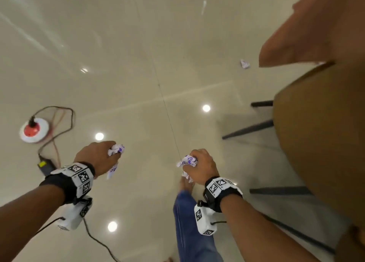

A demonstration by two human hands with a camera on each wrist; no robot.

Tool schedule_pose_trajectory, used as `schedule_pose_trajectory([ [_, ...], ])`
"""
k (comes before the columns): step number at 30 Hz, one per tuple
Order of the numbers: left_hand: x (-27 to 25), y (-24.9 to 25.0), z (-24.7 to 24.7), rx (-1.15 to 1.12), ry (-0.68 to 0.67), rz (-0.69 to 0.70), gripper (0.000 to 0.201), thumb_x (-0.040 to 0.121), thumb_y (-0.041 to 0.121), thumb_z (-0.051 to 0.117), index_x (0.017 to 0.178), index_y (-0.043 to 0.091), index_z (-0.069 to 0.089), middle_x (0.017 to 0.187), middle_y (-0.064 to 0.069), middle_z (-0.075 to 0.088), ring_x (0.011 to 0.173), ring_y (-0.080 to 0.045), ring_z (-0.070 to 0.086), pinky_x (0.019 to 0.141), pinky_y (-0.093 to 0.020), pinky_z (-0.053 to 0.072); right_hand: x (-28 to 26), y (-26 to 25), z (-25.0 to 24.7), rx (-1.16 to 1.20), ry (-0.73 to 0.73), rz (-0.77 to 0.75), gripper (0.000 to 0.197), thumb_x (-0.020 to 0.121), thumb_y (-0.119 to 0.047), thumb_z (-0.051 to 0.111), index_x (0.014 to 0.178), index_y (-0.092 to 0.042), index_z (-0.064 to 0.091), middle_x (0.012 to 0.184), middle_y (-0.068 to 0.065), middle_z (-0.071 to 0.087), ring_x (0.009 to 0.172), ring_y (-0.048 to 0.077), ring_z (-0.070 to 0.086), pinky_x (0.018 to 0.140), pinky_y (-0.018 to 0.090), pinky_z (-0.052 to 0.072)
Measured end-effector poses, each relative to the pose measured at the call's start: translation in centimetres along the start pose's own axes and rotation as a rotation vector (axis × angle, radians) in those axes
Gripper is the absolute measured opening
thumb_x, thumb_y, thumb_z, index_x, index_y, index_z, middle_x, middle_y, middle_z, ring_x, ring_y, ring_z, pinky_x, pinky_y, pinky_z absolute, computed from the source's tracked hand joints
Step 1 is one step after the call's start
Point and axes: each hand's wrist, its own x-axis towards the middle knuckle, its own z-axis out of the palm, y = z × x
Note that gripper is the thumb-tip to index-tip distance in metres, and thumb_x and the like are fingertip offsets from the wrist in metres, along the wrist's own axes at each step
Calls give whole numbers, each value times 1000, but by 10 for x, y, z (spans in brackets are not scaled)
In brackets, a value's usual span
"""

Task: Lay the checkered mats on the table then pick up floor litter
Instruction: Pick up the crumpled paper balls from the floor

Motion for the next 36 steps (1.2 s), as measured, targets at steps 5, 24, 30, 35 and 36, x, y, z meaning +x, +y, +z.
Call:
schedule_pose_trajectory([
  [5,52,26,-132,-250,34,-43,21,92,41,46,90,27,62,67,4,67,62,-20,63,60,-28,44,49,-100,-75,61,-38,16,19,70,-28,67,67,-28,48,70,-12,58,69,15,56,54,19,38],
  [24,269,186,-447,-459,55,227,47,85,61,54,67,18,57,58,1,64,59,-20,60,56,-27,40,239,-326,-343,-15,183,131,17,70,-29,68,79,-26,54,75,-2,67,74,22,66,69,29,55],
  [30,379,256,-530,-339,37,318,59,91,66,31,79,20,65,70,-3,66,66,-13,57,61,-31,36,309,-356,-416,99,291,220,21,70,-26,68,71,-30,47,69,-7,62,72,21,64,67,28,51],
  [35,462,328,-571,-274,-13,347,46,92,49,46,61,14,52,64,-5,61,70,-31,59,62,-32,38,371,-355,-465,209,338,306,17,66,-27,67,71,-28,50,70,-4,66,70,20,66,65,31,54],
  [36,475,342,-577,-266,-25,347,43,91,46,48,60,16,52,63,-4,61,69,-30,59,62,-31,38,384,-352,-473,214,344,316,17,67,-27,67,73,-26,51,71,-3,65,71,22,65,65,31,53],
])
